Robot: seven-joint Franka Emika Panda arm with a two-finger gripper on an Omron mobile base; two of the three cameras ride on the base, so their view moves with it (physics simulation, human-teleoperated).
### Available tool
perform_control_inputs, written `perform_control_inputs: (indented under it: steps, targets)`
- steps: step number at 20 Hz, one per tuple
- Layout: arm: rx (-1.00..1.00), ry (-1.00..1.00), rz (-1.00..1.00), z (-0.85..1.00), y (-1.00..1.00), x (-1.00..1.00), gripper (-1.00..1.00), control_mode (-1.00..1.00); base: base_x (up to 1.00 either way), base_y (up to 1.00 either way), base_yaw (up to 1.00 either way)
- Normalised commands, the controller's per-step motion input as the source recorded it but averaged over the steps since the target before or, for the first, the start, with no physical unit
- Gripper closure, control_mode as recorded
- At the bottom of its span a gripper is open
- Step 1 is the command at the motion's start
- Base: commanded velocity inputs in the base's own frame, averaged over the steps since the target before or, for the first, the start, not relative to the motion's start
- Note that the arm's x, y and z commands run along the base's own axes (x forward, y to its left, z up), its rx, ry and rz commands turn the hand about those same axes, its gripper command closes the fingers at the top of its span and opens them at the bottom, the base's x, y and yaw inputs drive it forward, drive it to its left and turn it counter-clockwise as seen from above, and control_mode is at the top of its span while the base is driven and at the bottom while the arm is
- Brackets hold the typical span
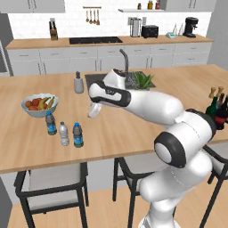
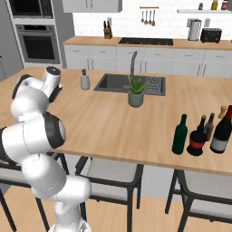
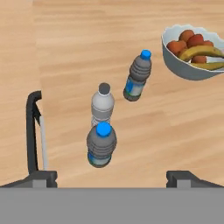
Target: Move the plastic bottles in the middle to the plastics group, and the glass bottles in the middle to the glass group.
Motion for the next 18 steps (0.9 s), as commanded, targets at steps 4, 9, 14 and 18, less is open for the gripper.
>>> perform_control_inputs:
  steps: [4,9,14,18]
  targets:
    - [0.00,0.07,-0.33,0.07,-0.81,-0.28,-1.00,-1.00,0.00,0.00,0.00]
    - [0.00,0.10,-0.41,0.05,-0.68,-0.40,-1.00,-1.00,0.00,0.00,0.00]
    - [0.00,0.02,-0.36,0.02,-0.62,-0.57,-1.00,-1.00,0.00,0.00,0.00]
    - [0.00,0.00,-0.35,0.04,-0.54,-0.70,-1.00,-1.00,0.00,0.00,0.00]
